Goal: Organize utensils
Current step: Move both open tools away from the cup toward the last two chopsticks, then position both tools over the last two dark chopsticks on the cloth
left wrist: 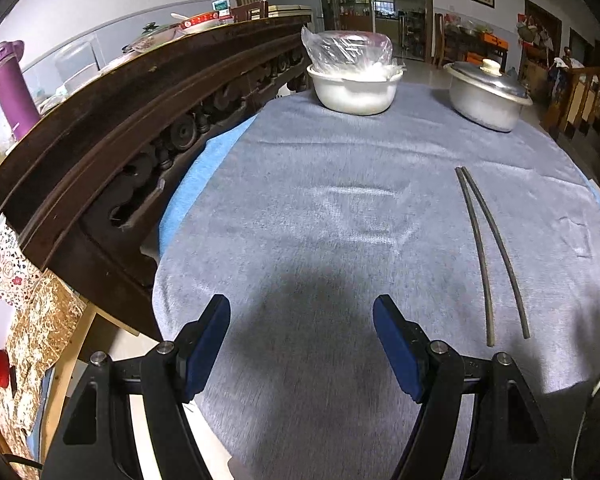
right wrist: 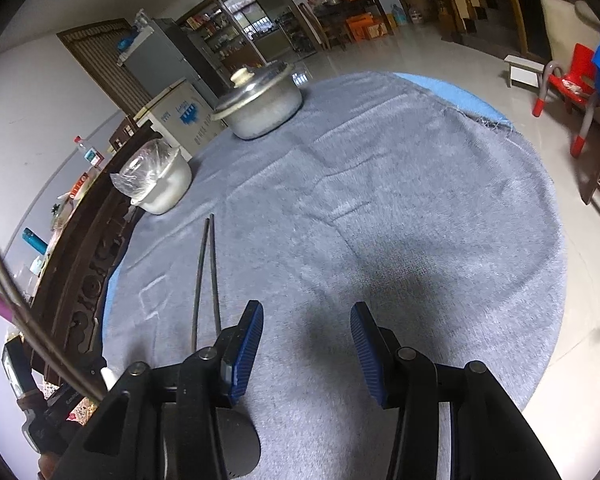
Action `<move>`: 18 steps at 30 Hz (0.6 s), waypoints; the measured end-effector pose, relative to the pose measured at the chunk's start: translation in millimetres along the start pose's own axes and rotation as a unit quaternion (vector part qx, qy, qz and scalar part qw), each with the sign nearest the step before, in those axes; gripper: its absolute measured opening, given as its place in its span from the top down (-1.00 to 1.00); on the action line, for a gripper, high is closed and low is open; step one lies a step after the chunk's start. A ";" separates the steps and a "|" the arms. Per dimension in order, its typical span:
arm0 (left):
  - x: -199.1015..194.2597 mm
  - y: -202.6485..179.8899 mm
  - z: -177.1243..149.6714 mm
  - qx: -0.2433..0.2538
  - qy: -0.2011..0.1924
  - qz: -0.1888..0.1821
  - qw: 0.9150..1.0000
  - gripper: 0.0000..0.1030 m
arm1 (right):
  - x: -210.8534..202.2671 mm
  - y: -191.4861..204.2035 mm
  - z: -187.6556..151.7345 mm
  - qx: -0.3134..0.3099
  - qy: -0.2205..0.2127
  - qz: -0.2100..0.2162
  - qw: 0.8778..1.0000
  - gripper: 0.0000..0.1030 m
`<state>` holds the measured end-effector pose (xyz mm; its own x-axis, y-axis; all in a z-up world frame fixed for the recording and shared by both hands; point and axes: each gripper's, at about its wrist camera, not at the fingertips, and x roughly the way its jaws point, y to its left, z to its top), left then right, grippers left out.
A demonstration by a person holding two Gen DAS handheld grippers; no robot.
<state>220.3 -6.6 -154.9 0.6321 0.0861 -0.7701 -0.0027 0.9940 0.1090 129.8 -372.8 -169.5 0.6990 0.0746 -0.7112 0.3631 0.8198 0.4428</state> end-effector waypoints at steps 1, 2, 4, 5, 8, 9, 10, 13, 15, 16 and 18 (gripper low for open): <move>1.9 -0.9 1.4 0.002 0.000 0.001 1.000 -0.45 | 2.9 -0.2 1.0 0.001 0.002 0.000 1.000 0.06; 4.4 -2.0 3.3 0.004 0.000 0.002 1.000 -0.45 | 5.5 -0.3 1.7 0.001 0.004 0.001 1.000 0.06; 8.7 -4.2 6.1 0.007 0.002 0.001 1.000 -0.45 | 11.7 0.0 3.7 -0.001 0.009 0.000 1.000 0.06; 11.9 -5.6 8.1 0.009 0.004 0.000 1.000 -0.45 | 15.6 0.1 4.9 -0.003 0.012 0.000 1.000 0.06; 20.2 -9.0 13.2 0.014 0.009 -0.003 1.000 -0.45 | 27.7 0.3 10.6 -0.009 0.021 0.004 1.000 0.06; 23.0 -9.9 14.9 0.016 0.010 -0.003 1.000 -0.45 | 31.9 0.4 13.1 -0.011 0.024 0.006 1.000 0.06; 25.5 -10.5 16.3 0.018 0.011 -0.003 1.000 -0.45 | 36.5 0.4 15.5 -0.014 0.028 0.009 0.999 0.06; 34.6 -11.1 18.9 0.019 0.018 -0.006 1.000 -0.45 | 54.0 2.8 26.1 -0.026 0.042 0.031 0.998 0.06; 42.4 -9.7 18.5 0.018 0.028 -0.010 0.999 -0.45 | 70.2 7.9 34.6 -0.039 0.063 0.053 0.996 0.06; 45.5 -8.8 19.1 0.018 0.032 -0.011 0.999 -0.45 | 80.8 12.2 40.2 -0.046 0.077 0.062 0.994 0.06; 51.8 -8.8 19.5 0.019 0.039 -0.014 0.999 -0.45 | 96.0 20.6 48.2 -0.063 0.092 0.069 0.991 0.06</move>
<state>268.2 -12.2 -183.4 0.5696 0.0651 -0.8193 0.0442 0.9930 0.1097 234.0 -376.1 -202.3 0.6082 0.2831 -0.7416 0.1843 0.8584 0.4788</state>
